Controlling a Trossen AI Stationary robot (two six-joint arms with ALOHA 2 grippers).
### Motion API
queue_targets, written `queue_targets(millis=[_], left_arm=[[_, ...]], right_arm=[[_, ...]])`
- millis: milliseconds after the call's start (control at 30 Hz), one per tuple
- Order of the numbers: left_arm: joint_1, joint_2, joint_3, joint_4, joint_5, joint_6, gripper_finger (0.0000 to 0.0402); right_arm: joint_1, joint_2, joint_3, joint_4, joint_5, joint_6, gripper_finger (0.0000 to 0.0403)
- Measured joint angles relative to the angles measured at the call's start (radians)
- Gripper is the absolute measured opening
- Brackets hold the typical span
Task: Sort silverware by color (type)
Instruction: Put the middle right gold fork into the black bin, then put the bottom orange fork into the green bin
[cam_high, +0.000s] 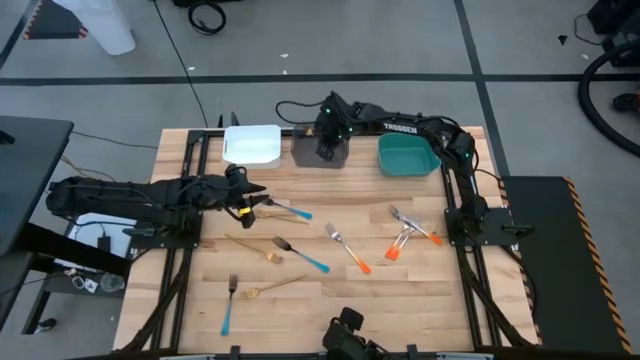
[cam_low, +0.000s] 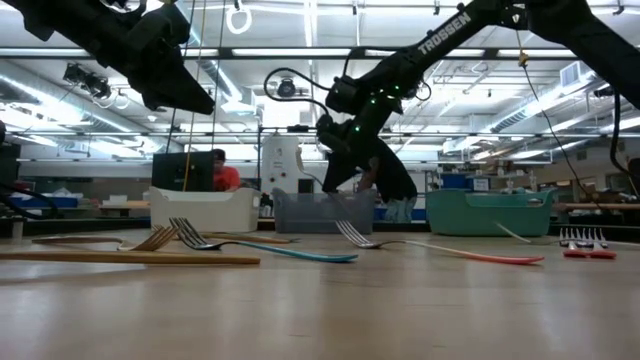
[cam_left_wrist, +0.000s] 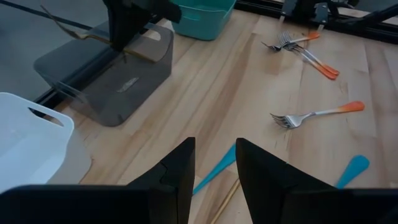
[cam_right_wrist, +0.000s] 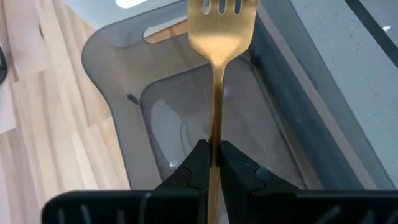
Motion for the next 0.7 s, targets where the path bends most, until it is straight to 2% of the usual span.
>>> queue_targets(millis=[233,533,700], left_arm=[[0.0,0.0,0.0,-0.002,0.031,0.0,0.0123],[0.0,0.0,0.0,-0.015,0.032,0.0,0.0123],[0.0,0.0,0.001,-0.015,0.032,0.0,0.0123]], right_arm=[[-0.001,0.0,-0.037,0.016,0.0,0.001,0.0033],[-0.001,0.0,-0.038,0.069,0.012,0.017,0.0099],[-0.003,0.0,-0.036,0.064,0.032,0.022,0.0116]])
